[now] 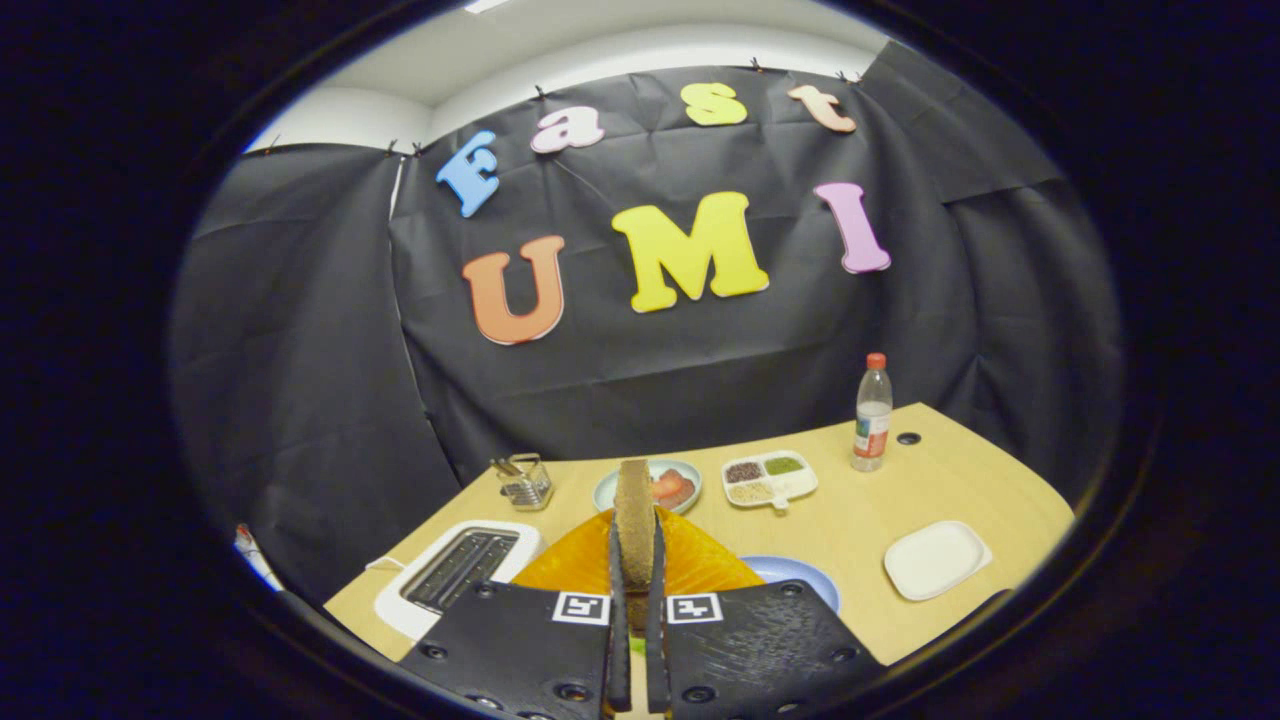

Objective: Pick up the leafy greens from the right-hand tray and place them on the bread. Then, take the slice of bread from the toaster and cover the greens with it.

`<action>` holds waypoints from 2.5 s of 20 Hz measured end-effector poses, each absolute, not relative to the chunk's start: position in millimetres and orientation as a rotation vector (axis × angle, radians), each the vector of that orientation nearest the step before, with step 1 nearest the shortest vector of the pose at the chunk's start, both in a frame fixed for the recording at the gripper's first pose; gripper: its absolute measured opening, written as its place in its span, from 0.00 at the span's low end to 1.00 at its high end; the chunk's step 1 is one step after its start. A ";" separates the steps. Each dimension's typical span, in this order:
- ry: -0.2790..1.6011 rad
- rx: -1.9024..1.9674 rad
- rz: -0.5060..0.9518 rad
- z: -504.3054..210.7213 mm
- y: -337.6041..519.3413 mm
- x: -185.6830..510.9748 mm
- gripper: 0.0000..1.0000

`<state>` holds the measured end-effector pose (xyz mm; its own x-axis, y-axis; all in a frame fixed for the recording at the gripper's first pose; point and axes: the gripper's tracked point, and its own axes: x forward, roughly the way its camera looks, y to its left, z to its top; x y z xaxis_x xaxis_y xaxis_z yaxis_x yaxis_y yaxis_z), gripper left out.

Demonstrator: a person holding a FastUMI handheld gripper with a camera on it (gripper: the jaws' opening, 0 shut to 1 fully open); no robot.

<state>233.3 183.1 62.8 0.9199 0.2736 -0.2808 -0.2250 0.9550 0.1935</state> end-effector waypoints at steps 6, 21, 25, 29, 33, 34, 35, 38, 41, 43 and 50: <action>0.409 0.260 0.228 -3.9 180.2 263.6 0.06; 0.573 0.465 0.133 -90.5 114.6 269.4 0.13; 0.626 0.401 0.135 -104.8 105.7 264.1 0.31; 0.624 0.326 0.126 -105.9 93.2 258.3 0.75; 0.524 0.244 0.114 -78.7 78.8 245.1 0.95; 0.486 0.220 0.110 -68.2 74.1 238.0 0.96; 0.440 0.197 0.107 -54.9 69.7 226.5 0.96; 0.309 0.119 0.092 -25.1 54.8 185.7 0.96; 0.243 0.048 0.104 -13.2 48.9 133.0 0.96; 0.220 0.014 0.108 -11.0 47.0 100.9 0.96; 0.123 -0.023 0.126 -10.5 50.2 9.5 0.96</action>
